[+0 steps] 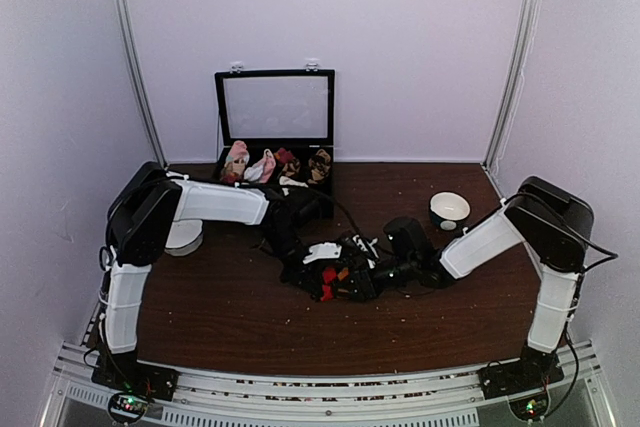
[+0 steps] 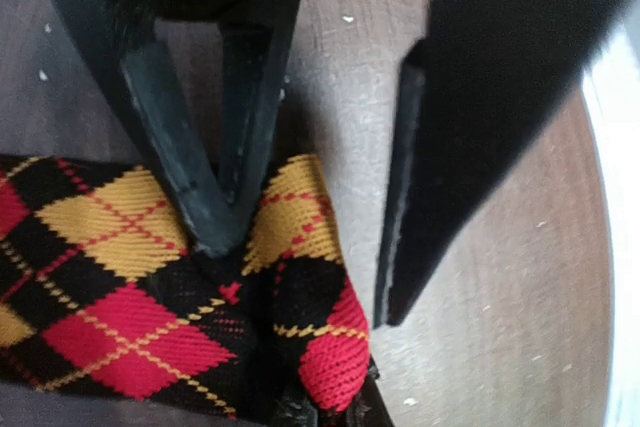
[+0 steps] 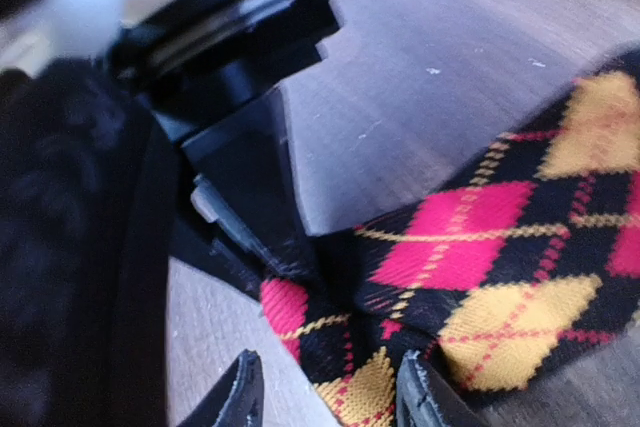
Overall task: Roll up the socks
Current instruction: Roll the sock at the center of the board.
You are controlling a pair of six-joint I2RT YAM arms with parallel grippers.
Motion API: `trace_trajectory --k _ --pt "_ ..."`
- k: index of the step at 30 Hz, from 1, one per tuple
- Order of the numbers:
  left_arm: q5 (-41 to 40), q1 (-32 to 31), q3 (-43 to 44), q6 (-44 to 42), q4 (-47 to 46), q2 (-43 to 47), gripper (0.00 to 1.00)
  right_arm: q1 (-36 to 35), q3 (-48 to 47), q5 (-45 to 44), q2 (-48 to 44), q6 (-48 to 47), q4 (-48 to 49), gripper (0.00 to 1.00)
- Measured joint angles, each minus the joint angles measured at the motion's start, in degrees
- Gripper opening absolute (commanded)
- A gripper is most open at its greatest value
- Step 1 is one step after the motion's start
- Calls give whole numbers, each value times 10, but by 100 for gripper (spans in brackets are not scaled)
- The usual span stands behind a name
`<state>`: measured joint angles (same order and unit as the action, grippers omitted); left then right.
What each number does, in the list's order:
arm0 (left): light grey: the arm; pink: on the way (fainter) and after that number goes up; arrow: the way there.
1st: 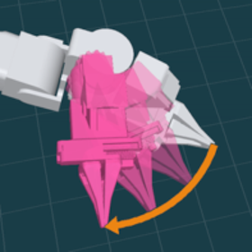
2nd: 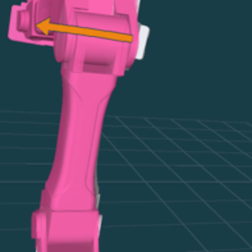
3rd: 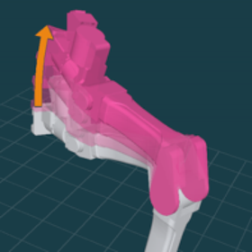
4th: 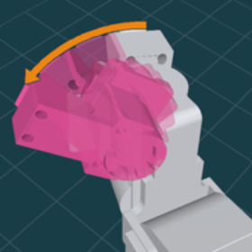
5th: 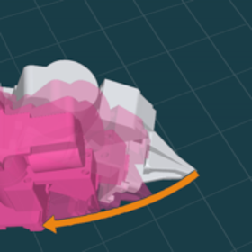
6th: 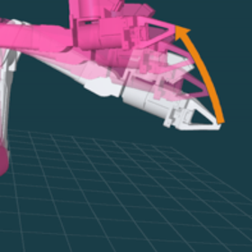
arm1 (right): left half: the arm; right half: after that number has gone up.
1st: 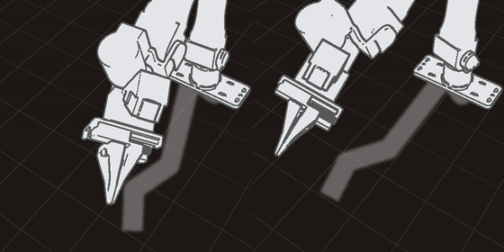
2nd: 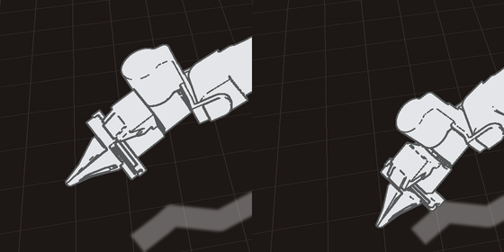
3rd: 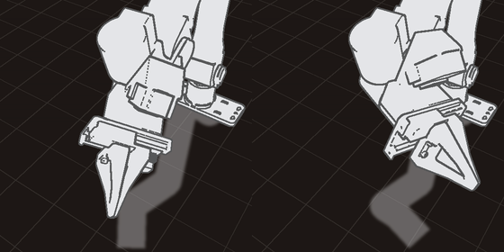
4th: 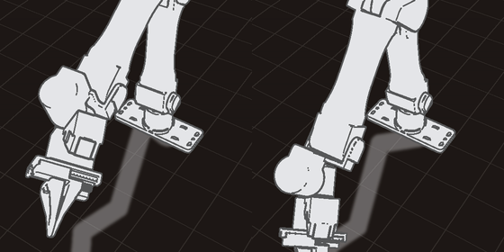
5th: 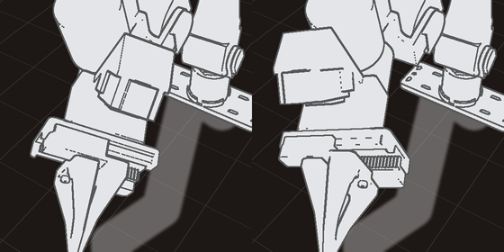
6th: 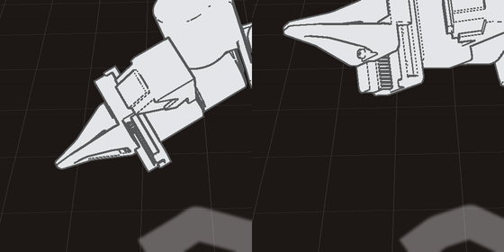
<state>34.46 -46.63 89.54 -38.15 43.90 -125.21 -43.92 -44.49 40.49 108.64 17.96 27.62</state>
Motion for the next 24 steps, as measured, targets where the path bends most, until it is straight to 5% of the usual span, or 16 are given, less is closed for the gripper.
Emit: trace_trajectory --k 12,13,14,15,24 --pt "88 37 -18 129 12 -19 0 -38 72 -126 -82 -74 -34 55" --pt "93 39 -20 135 12 -19 0 -42 78 -134 -93 -83 -44 62" --pt "96 40 -22 141 12 -19 0 -45 82 -141 -104 -91 -53 94" --pt "98 40 -23 146 12 -19 0 -50 86 -153 -118 -102 -66 99" --pt "99 41 -18 175 17 -23 0 -200 86 -368 -229 -213 -168 100"
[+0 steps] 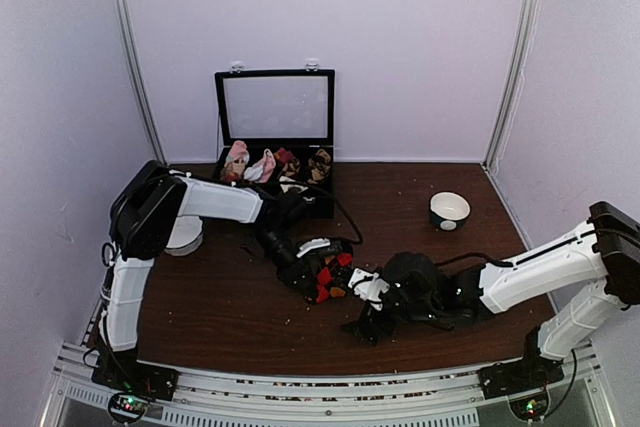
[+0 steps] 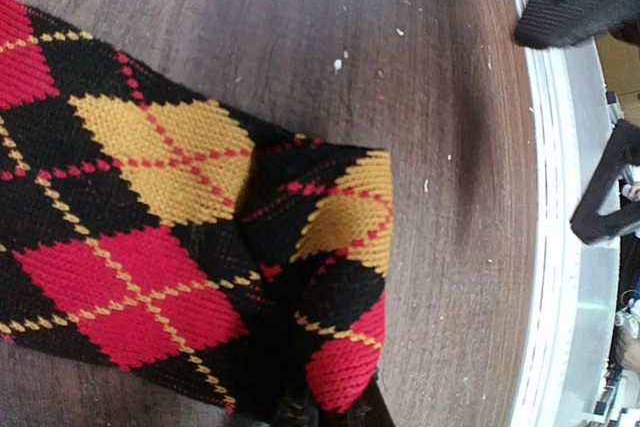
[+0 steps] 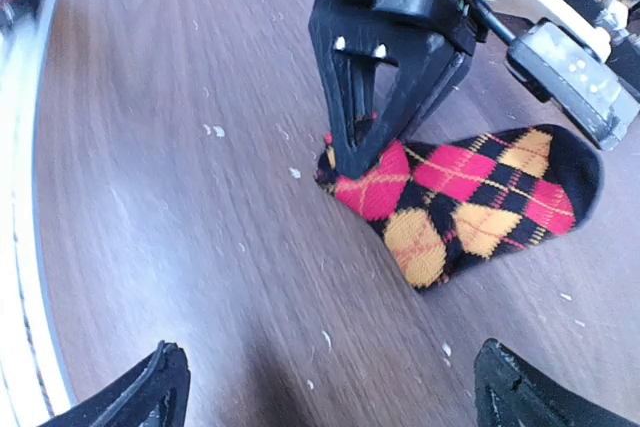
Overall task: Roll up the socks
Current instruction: Roll the sock at the center of the board.
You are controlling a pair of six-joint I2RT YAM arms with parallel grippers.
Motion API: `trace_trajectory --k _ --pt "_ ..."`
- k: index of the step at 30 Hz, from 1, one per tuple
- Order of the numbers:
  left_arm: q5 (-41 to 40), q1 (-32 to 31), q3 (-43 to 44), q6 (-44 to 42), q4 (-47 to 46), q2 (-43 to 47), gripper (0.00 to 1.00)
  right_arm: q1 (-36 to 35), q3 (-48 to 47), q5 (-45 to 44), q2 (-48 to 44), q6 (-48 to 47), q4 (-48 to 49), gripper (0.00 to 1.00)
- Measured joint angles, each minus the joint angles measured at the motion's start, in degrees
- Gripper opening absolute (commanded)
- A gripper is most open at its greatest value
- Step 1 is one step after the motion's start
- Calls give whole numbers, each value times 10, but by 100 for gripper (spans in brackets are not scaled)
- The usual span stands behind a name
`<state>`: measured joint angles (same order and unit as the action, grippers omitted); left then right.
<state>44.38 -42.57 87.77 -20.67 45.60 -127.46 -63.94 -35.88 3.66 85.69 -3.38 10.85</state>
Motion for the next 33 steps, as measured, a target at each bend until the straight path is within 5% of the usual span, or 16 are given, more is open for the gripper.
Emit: trace_trajectory --k 6,14,23,33 --pt "-1 0 35 0 35 -20 0 -33 23 -184 -4 -9 -7 100" --pt "-6 0 71 0 76 -40 0 -31 78 -262 5 -28 72 87" --pt "2 0 132 -3 145 -78 0 -42 35 -135 64 -149 165 65" --pt "3 0 171 -9 188 -102 0 -21 -64 -33 172 -212 171 58"
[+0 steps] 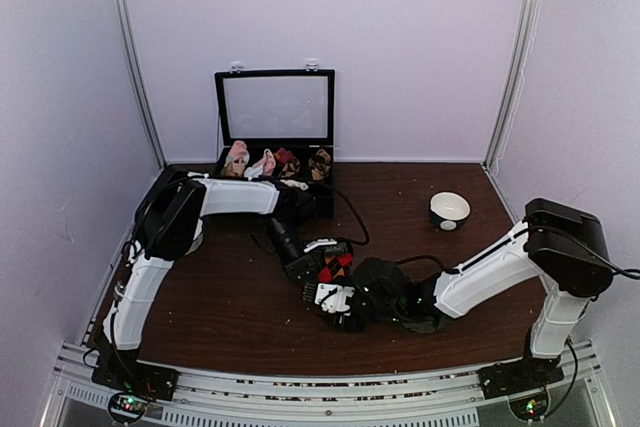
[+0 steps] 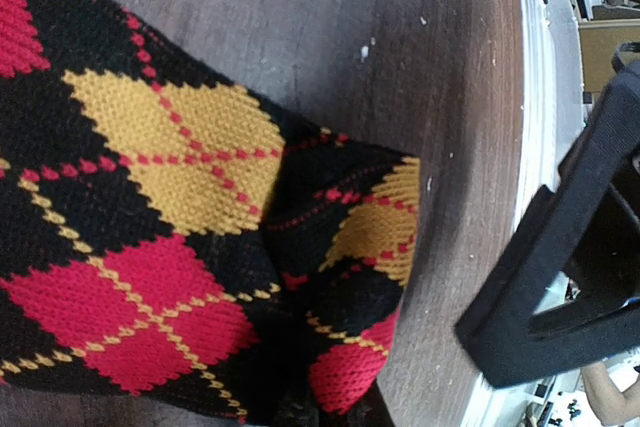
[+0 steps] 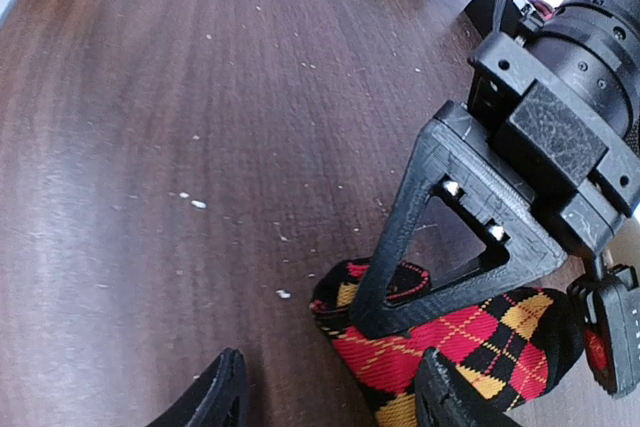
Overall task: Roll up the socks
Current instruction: Roll the sock at the center of the board.
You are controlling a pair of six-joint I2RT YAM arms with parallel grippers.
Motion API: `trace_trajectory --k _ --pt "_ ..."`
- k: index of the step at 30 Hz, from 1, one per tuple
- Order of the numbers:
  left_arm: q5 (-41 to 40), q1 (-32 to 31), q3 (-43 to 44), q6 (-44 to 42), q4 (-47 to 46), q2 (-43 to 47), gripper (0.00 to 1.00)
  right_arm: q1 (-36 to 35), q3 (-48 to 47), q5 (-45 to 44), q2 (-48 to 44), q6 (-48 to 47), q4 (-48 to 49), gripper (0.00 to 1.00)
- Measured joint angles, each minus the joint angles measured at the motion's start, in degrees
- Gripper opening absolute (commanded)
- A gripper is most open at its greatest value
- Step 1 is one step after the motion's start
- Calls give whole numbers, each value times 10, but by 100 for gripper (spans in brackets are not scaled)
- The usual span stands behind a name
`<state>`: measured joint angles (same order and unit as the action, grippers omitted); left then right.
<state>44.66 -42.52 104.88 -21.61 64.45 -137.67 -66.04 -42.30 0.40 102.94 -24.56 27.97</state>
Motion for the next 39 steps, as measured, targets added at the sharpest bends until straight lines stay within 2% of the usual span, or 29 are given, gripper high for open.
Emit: trace_trajectory --k 7,11,13,18,19,22,27,34,35,36,37,39 --pt "1 0 16 -12 18 -10 0 33 -27 21 32 -19 -5 55" --pt "2 1 16 -17 19 -10 0 44 -30 29 48 -21 -9 49" --pt "2 1 16 -20 19 -10 1 50 -31 37 51 -20 -8 42" --pt "3 1 16 -32 20 -10 14 60 -33 50 61 -12 0 20" --pt "4 1 16 -35 21 -10 17 63 -35 55 62 -10 -1 17" --pt "6 3 16 -45 23 -9 29 69 -40 73 63 -4 -7 1" --pt "-8 13 -39 -50 -11 35 40 76 -45 100 63 9 -14 0" --pt "-101 39 -194 -44 -139 177 45 123 -53 205 64 91 -29 0" --pt "-111 43 -210 -44 -156 198 53 131 -56 219 66 107 -32 0" --pt "-118 46 -227 -45 -176 220 85 138 -61 240 70 122 -36 0" --pt "-120 47 -239 -50 -190 236 96 142 -65 254 74 134 -38 0" --pt "-117 48 -271 -62 -224 271 98 151 -80 286 86 164 -48 0"
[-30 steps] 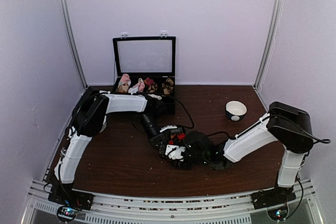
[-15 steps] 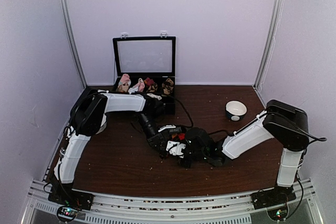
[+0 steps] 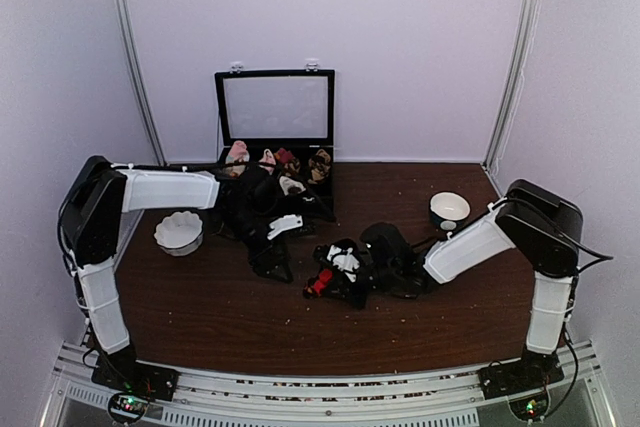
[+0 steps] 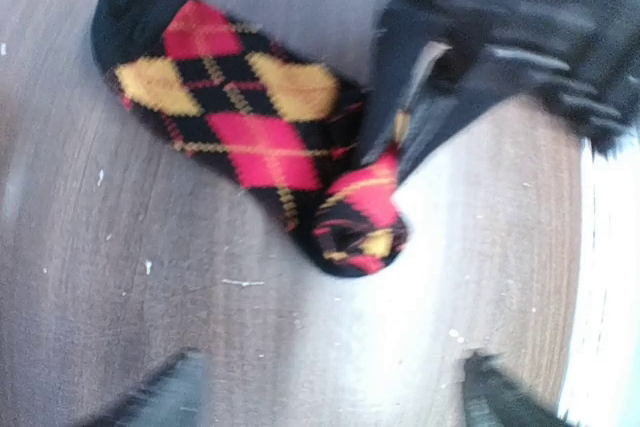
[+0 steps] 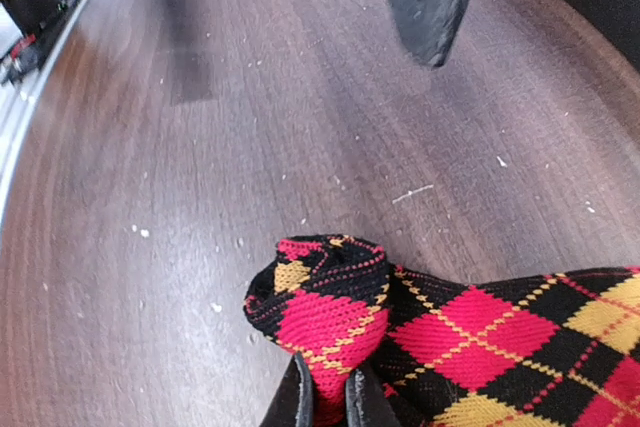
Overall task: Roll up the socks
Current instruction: Roll the sock at the center of the board.
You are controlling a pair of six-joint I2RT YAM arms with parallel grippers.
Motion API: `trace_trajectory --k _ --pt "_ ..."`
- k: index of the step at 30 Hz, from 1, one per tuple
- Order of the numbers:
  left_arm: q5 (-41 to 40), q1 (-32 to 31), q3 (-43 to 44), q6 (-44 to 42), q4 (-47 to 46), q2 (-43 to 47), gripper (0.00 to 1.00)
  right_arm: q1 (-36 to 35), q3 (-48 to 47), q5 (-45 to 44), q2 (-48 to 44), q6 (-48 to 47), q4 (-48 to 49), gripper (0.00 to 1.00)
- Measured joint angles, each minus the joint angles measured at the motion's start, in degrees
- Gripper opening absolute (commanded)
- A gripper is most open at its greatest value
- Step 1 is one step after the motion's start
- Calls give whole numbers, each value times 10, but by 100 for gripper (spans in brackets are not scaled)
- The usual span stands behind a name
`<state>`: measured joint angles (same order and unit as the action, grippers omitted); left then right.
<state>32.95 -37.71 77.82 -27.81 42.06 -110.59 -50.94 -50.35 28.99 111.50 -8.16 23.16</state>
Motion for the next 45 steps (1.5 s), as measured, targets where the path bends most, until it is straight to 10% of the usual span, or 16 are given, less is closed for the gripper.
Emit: trace_trajectory --k 12,24,32,45 --pt "-14 -49 -53 -97 -89 33 98 40 -37 89 30 96 -27 0" --pt "-304 -50 -64 13 -197 87 92 61 -52 149 47 129 -33 0" --pt "-252 -68 -156 -45 -222 173 82 67 -59 165 54 148 -38 0" --pt "-154 -136 -113 -187 -166 23 75 90 -101 259 98 202 -52 0"
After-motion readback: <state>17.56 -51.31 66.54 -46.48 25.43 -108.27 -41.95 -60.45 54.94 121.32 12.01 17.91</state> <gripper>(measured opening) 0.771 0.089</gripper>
